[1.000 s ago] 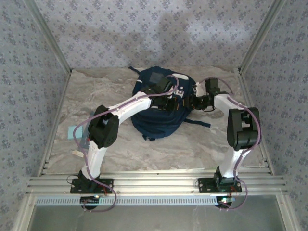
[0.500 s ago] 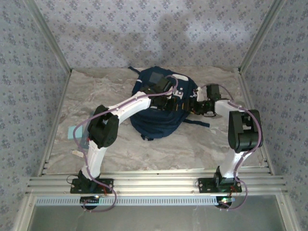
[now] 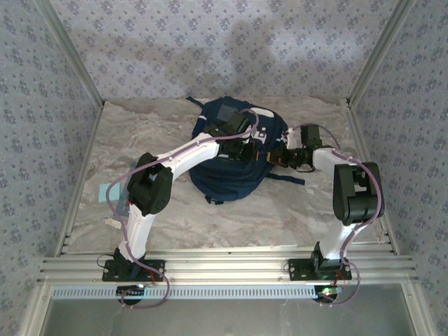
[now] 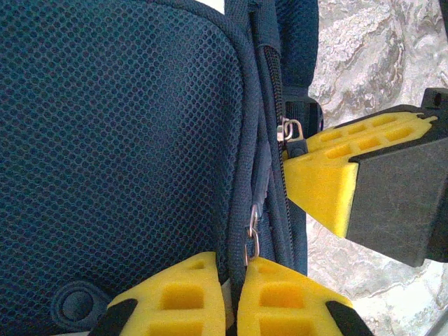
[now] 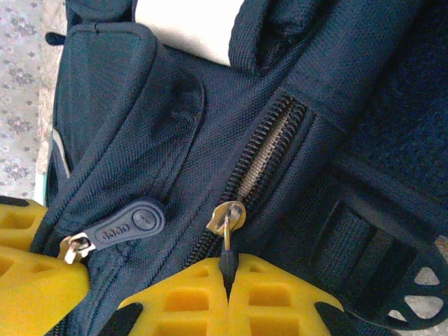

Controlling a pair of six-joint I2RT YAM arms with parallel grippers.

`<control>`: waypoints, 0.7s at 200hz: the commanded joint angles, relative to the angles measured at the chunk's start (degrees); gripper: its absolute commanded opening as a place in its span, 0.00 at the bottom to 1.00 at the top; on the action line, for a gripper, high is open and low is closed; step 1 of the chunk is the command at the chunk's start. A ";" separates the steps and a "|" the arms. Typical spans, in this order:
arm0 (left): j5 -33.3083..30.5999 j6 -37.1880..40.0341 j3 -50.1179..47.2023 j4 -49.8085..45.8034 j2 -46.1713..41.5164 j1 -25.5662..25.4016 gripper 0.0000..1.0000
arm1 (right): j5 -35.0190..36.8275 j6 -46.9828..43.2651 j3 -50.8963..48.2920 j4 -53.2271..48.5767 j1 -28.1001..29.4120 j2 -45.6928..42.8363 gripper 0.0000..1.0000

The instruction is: Pack the student bag

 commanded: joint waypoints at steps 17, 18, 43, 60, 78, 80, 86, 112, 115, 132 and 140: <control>-0.48 -1.25 2.02 6.27 -3.12 1.00 0.00 | 1.26 -0.50 -1.45 -5.54 0.85 -3.96 0.00; -0.47 -1.29 2.05 6.31 -3.07 1.03 0.00 | 1.30 -0.52 -1.48 -5.67 0.92 -4.07 0.00; -0.20 -1.76 3.53 6.89 -1.47 0.99 0.00 | 2.71 -0.06 -2.62 -9.14 3.61 -7.67 0.00; -0.03 -1.99 4.31 7.40 -0.69 1.02 0.00 | 3.73 1.34 -3.58 -11.41 6.24 -9.74 0.00; 0.33 -2.15 5.52 7.56 0.18 1.05 0.00 | 4.37 3.19 -4.96 -12.50 9.82 -11.26 0.00; 0.40 -2.19 5.64 7.62 0.28 1.01 0.00 | 4.43 3.41 -5.12 -12.52 10.24 -11.42 0.00; 0.46 -2.29 6.04 7.67 0.54 0.98 0.00 | 4.49 4.14 -5.38 -12.61 11.58 -11.79 0.00; 1.00 -2.51 8.62 7.42 1.83 1.02 0.00 | 4.95 7.72 -5.80 -12.01 17.32 -13.55 0.00; 1.17 -2.48 8.93 7.33 1.91 0.99 0.00 | 4.89 8.29 -5.81 -11.78 17.92 -13.85 0.00; 1.80 -2.60 10.02 7.17 2.49 0.88 0.00 | 5.20 9.82 -4.99 -12.19 20.60 -14.28 0.00; 1.76 -2.51 10.29 7.14 2.59 0.90 0.00 | 5.39 10.26 -4.60 -12.74 21.36 -14.42 0.00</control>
